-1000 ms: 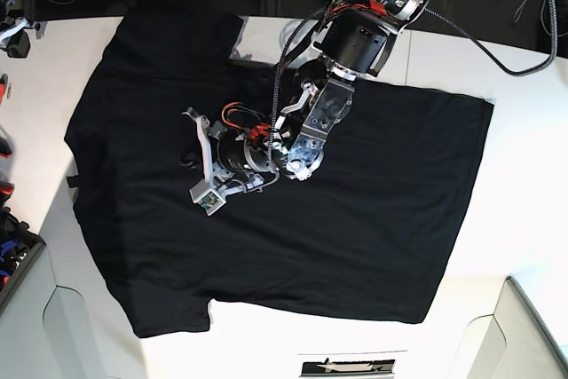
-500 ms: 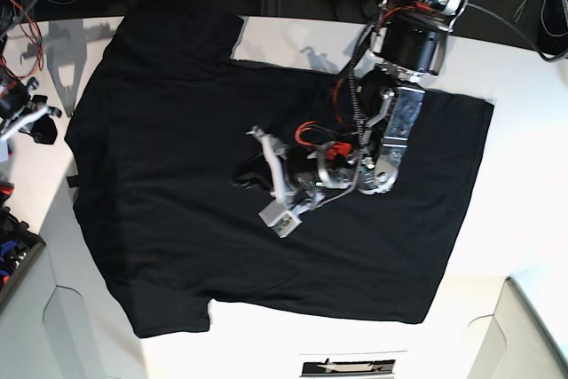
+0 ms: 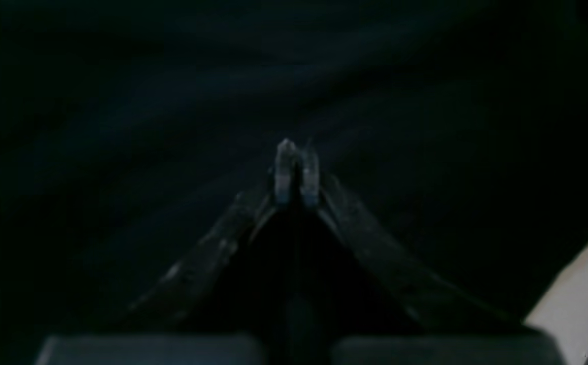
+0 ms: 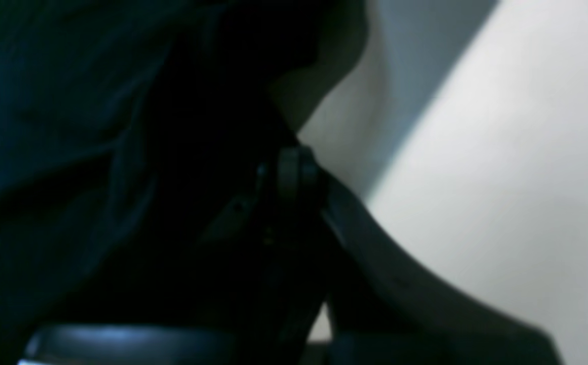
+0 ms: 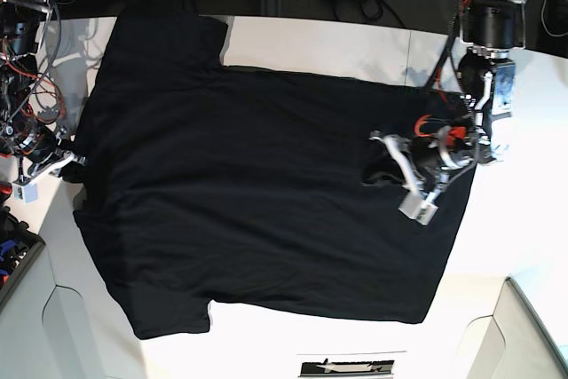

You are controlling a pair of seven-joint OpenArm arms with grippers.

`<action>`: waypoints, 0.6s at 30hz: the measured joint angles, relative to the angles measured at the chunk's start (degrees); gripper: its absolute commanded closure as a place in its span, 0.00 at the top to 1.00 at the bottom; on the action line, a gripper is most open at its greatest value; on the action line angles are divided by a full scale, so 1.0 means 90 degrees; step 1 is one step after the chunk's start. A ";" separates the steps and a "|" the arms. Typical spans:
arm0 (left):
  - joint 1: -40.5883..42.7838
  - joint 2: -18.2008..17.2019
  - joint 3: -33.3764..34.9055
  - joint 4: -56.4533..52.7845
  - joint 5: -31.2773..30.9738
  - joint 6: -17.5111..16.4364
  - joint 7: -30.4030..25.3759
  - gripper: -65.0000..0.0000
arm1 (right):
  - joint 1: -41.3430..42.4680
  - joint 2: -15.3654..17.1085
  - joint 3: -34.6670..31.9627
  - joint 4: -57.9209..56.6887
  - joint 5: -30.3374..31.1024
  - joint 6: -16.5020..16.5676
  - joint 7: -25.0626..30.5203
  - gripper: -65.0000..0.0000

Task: Layout the t-shirt on the table in an organized manner, then fold the t-shirt properly
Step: 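Sweep the left gripper across the shirt middle to smooth wrinkles, then grasp the shirt shoulder corners with both grippers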

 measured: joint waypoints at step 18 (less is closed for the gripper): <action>0.0265 -0.0903 -0.1596 0.0010 -0.2227 0.0000 0.1083 0.01 | 0.0049 -0.0216 0.0444 0.1277 0.0656 -0.0068 -0.1848 0.00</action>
